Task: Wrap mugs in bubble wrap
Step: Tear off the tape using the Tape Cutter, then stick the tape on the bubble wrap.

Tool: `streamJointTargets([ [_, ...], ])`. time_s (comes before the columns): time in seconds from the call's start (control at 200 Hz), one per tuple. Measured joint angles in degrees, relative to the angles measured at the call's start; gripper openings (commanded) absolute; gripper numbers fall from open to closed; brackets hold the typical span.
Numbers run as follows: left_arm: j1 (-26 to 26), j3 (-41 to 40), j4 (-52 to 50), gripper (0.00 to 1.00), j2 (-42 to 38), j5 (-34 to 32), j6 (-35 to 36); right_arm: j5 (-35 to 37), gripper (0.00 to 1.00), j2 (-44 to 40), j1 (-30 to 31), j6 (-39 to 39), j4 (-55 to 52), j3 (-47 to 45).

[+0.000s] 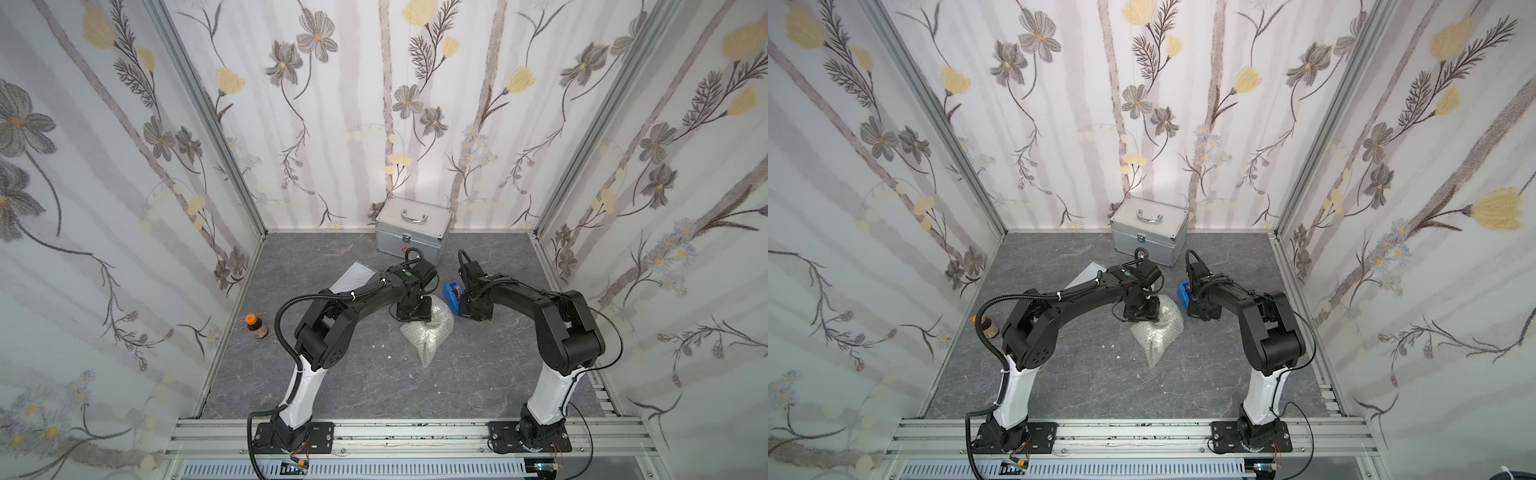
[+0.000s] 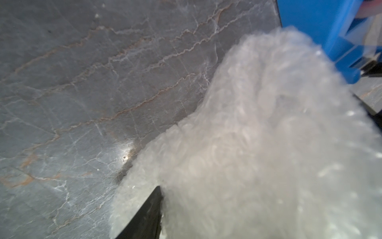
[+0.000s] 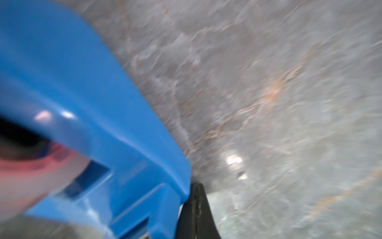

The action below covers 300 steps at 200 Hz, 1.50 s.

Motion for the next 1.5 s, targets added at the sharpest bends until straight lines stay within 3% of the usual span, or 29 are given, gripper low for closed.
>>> streamJointTargets([
  [0.25,0.0,-1.18,1.51,0.53,-0.44,0.59,0.0,30.25,0.0,13.25,2.84,0.33,-14.03,6.1],
  [0.335,0.0,-1.6,1.9,0.53,-0.61,0.72,0.0,33.88,0.0,14.86,2.47,0.76,-17.77,5.81],
  [0.43,0.02,-1.73,2.05,0.53,-0.66,0.83,0.0,32.02,0.0,10.86,2.45,0.31,-16.31,4.13],
  [0.595,0.13,-1.7,2.16,0.53,-0.72,0.98,0.0,21.92,0.0,-6.47,1.64,-3.45,-12.96,4.66],
  [1.004,0.17,-0.11,1.55,0.53,-0.7,1.05,0.02,-10.01,0.0,-24.35,0.87,-7.21,-7.63,0.94],
  [1.119,0.17,0.09,1.29,0.53,-0.7,0.94,0.02,-22.93,0.0,-29.81,0.61,-7.82,-4.24,-2.21],
  [1.344,0.17,0.52,0.94,0.53,-0.7,0.83,0.02,-48.37,0.0,-34.12,0.9,-4.85,7.72,-11.28],
  [1.499,0.17,1.01,0.5,0.53,-0.7,0.7,0.02,-57.4,0.0,-34.21,1.75,-1.66,15.15,-15.54],
])
